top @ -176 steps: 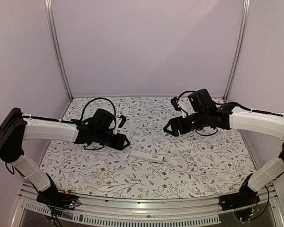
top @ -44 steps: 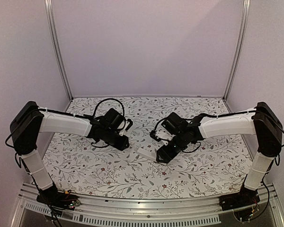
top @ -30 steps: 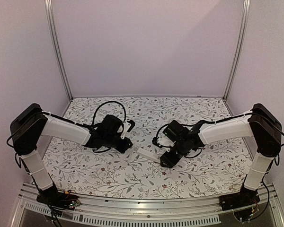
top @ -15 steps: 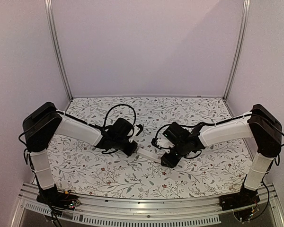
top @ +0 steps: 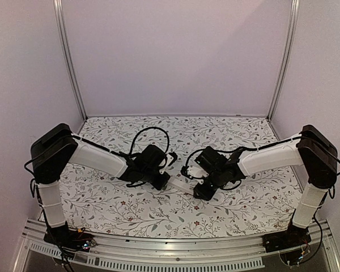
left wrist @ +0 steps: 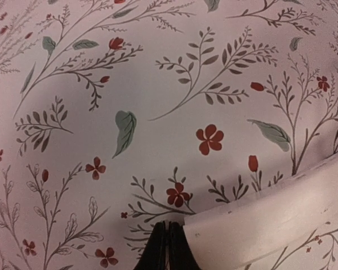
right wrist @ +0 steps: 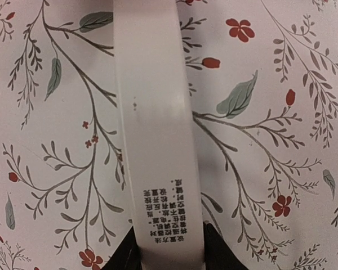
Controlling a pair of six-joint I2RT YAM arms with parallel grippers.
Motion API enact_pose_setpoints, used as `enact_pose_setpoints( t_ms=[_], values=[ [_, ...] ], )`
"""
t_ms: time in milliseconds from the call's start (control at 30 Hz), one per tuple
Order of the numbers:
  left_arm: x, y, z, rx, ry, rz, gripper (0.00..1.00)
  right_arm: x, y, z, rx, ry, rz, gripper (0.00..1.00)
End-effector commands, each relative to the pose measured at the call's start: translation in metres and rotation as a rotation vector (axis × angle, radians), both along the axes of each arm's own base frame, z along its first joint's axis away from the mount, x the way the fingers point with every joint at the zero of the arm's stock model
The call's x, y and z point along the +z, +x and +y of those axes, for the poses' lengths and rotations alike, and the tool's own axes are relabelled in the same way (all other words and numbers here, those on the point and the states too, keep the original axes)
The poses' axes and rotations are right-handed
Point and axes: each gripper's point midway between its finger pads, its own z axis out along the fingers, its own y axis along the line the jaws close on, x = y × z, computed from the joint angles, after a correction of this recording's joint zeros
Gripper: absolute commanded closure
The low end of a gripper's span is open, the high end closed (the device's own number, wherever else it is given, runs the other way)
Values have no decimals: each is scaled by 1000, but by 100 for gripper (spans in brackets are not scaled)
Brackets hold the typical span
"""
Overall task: Load the batteries into the remote control
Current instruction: Press the remote control at the center of the board.
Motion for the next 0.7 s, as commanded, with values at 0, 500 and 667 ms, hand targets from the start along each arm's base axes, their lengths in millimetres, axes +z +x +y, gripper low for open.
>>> enact_pose_setpoints(
  t_ms=[0, 500, 667],
  values=[
    [-15, -33, -7, -68, 11, 91, 95, -7, -11, 1, 23, 1, 33, 68],
    [-10, -10, 36, -16, 73, 115, 96, -8, -11, -3, 43, -19, 19, 73],
    [-14, 7, 43, -14, 39, 165, 97, -8, -11, -4, 67, -27, 11, 77]
  ],
)
